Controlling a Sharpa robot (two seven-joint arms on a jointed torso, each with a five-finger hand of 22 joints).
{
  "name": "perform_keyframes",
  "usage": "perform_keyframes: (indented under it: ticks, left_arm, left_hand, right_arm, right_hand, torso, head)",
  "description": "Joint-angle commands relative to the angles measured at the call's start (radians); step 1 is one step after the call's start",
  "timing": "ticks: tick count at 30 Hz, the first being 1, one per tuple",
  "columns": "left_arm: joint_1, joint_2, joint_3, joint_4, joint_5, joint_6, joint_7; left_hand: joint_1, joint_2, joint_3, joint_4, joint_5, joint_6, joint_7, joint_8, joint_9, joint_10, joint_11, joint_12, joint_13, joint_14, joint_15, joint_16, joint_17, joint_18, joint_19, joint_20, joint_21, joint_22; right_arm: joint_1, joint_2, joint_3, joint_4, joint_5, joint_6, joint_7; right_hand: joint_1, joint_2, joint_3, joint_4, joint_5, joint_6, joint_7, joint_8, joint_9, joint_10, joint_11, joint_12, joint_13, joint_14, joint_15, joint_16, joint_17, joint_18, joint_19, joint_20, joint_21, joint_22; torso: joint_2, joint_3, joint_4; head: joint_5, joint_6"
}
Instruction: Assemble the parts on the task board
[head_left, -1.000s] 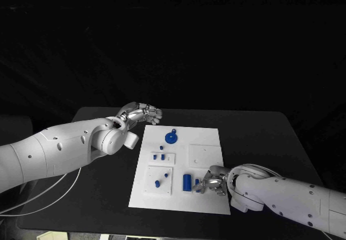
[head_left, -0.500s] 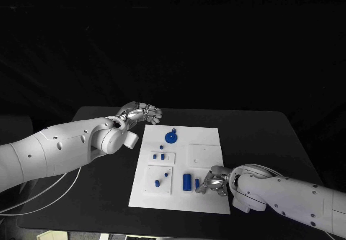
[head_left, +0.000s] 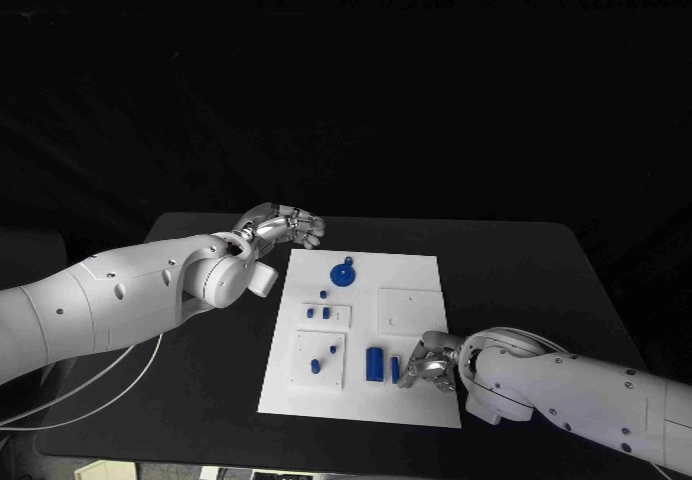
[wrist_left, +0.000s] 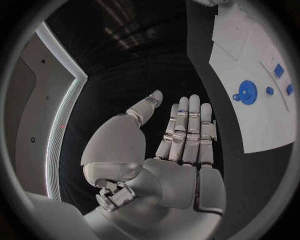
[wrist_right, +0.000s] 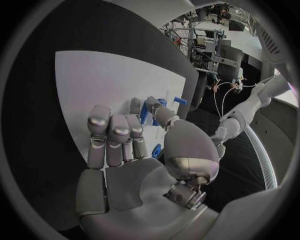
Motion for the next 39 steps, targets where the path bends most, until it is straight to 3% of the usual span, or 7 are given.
perform_keyframes:
  ticks: [1,7,24,33,39]
  left_arm:
    - [0.001,0.0,0.001,0.003,0.004,0.013,0.006]
    - [0.001,0.001,0.0,0.003,0.004,0.013,0.006]
    - [0.001,-0.001,0.0,0.003,0.004,0.015,0.001]
    - [0.001,-0.002,0.0,0.004,0.003,0.017,0.001]
    - [0.001,-0.002,0.0,0.004,0.003,0.017,0.001]
  left_hand:
    - [-0.005,-0.002,0.002,0.003,-0.003,-0.008,0.001,0.005,-0.001,-0.003,-0.001,0.0,-0.001,0.01,0.0,-0.006,0.002,0.014,0.001,0.001,-0.004,0.001]
    - [-0.004,-0.002,0.002,0.003,-0.003,-0.008,0.001,0.005,-0.001,-0.003,-0.001,0.0,-0.001,0.01,0.0,-0.006,0.002,0.014,0.001,0.001,-0.004,0.001]
    - [-0.002,-0.002,0.003,0.002,-0.003,-0.008,0.001,0.006,-0.001,-0.003,-0.002,0.0,-0.001,0.01,0.0,-0.008,0.004,0.014,0.001,0.001,-0.005,0.002]
    - [-0.002,-0.003,0.003,0.002,-0.003,-0.008,0.001,0.006,-0.001,-0.003,-0.002,0.0,-0.001,0.01,0.0,-0.009,0.005,0.014,0.001,0.001,-0.005,0.002]
    - [-0.002,-0.003,0.003,0.002,-0.003,-0.008,0.001,0.006,-0.001,-0.003,-0.002,0.0,-0.001,0.01,0.0,-0.009,0.005,0.014,0.0,0.001,-0.005,0.002]
  right_arm:
    - [-0.001,0.002,0.0,0.0,-0.012,0.008,0.009]
    - [-0.001,0.007,0.0,-0.005,-0.032,0.014,-0.022]
    - [-0.001,0.024,0.0,0.0,-0.082,0.029,-0.074]
    - [-0.001,0.021,0.0,-0.006,-0.005,0.053,-0.098]
    - [-0.001,0.017,0.0,0.003,0.017,0.056,-0.074]
  right_hand:
    - [-0.008,0.009,-0.002,0.007,-0.005,0.0,0.005,-0.003,0.001,0.007,-0.001,-0.003,0.0,0.003,-0.004,-0.006,0.001,0.058,0.002,0.004,-0.002,0.011]
    - [-0.021,0.006,-0.005,0.014,-0.004,0.001,0.005,-0.003,0.001,0.008,-0.001,-0.003,0.0,0.003,-0.004,-0.006,0.001,0.058,0.002,0.007,-0.002,0.011]
    - [0.017,0.035,0.055,0.001,-0.002,0.006,0.004,-0.004,0.001,0.012,-0.002,-0.002,0.001,0.005,-0.004,-0.006,0.0,0.058,0.002,0.01,-0.001,0.011]
    - [0.015,0.03,0.062,-0.002,0.002,0.006,0.005,-0.005,-0.001,0.012,-0.001,-0.003,0.0,0.005,-0.003,-0.006,0.0,0.058,0.002,0.013,0.0,0.012]
    - [0.004,0.006,0.056,-0.006,0.023,0.007,0.006,-0.008,-0.004,0.01,0.001,-0.005,-0.002,0.006,-0.001,-0.007,-0.001,0.058,0.001,0.018,0.002,0.014]
  torso:
    - [0.0,0.0,0.0]
    - [0.0,0.0,-0.0002]
    - [0.0,-0.0008,0.0005]
    - [0.0,-0.0004,0.0003]
    - [0.0,-0.0001,0.0003]
  head:
    - [0.0,0.0]
    - [0.001,-0.001]
    - [-0.001,-0.004]
    - [-0.001,-0.005]
    - [-0.001,-0.005]
